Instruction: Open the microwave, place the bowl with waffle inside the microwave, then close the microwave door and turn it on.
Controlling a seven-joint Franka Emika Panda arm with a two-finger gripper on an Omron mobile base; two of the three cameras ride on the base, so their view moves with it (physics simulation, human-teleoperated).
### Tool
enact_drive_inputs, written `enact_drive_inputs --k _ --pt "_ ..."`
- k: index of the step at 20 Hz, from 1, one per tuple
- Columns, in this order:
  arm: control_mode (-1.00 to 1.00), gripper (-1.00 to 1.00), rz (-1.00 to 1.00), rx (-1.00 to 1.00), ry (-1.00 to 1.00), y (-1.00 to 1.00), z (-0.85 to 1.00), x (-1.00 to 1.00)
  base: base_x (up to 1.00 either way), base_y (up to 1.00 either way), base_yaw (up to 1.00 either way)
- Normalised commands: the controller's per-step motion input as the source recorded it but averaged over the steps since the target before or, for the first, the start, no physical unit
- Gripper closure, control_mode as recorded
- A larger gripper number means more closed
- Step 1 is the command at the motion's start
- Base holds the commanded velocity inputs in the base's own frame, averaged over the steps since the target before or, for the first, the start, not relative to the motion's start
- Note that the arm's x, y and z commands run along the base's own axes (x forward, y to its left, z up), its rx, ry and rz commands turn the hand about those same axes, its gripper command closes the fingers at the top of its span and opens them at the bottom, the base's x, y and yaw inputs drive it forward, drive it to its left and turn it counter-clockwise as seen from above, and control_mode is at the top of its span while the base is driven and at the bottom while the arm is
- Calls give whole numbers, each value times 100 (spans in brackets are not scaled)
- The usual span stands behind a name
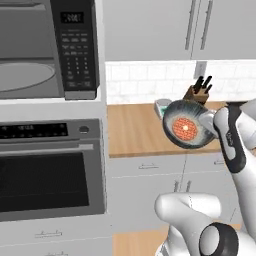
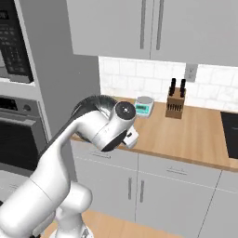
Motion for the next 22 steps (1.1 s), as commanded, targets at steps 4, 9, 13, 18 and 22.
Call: enact_drive_inputs --k 4,9,13,18,22 --pt "100 100 0 0 0 0 0 0 -90 46 5" --pt "100 100 0 0 0 0 0 0 -43 100 2" --pt "100 100 0 0 0 0 0 0 -3 100 0" --pt "100 100 0 0 0 0 0 0 0 100 -2" --pt "100 100 0 0 0 0 0 0 21 96 -18"
